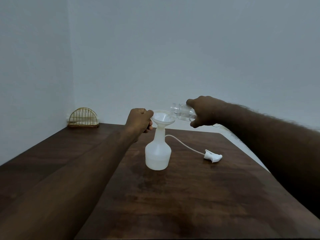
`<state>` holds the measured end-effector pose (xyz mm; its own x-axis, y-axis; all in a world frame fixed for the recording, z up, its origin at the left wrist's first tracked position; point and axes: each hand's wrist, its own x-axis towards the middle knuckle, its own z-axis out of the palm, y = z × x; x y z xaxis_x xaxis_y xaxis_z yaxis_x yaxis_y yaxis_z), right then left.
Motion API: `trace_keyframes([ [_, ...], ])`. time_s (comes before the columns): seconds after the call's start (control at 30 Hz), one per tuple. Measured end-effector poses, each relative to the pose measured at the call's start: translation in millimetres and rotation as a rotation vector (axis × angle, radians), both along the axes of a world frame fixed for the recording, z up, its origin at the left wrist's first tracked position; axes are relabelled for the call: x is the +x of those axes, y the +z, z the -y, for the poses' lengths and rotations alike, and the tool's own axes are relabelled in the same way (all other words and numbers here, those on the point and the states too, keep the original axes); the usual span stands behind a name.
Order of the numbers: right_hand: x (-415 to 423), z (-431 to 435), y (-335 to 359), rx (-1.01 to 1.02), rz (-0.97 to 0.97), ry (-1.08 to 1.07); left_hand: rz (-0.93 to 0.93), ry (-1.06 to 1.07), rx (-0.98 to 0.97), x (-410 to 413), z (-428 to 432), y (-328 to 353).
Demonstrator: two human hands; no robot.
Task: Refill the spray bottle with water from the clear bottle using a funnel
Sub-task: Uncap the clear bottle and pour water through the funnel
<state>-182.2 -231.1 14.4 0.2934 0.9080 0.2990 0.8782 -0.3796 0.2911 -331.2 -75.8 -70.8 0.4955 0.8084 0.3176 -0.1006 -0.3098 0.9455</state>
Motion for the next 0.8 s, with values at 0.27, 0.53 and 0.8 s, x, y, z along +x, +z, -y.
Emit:
trace_keyframes([
  [0.27,-0.9,-0.6,-0.4,-0.001,0.008,0.004,-0.005,0.009,0.01,-0.5,-1.0,-0.9],
  [0.53,-0.7,-0.2,0.2,0.001,0.007,0.008,-0.005,0.001,0.009,-0.5,-1.4,-0.7],
  [0.8,-2.1,-0.5,1.8,-0.004,0.016,0.004,-0.007,0.0,0.006,-0.1,-1.7,-0.5],
])
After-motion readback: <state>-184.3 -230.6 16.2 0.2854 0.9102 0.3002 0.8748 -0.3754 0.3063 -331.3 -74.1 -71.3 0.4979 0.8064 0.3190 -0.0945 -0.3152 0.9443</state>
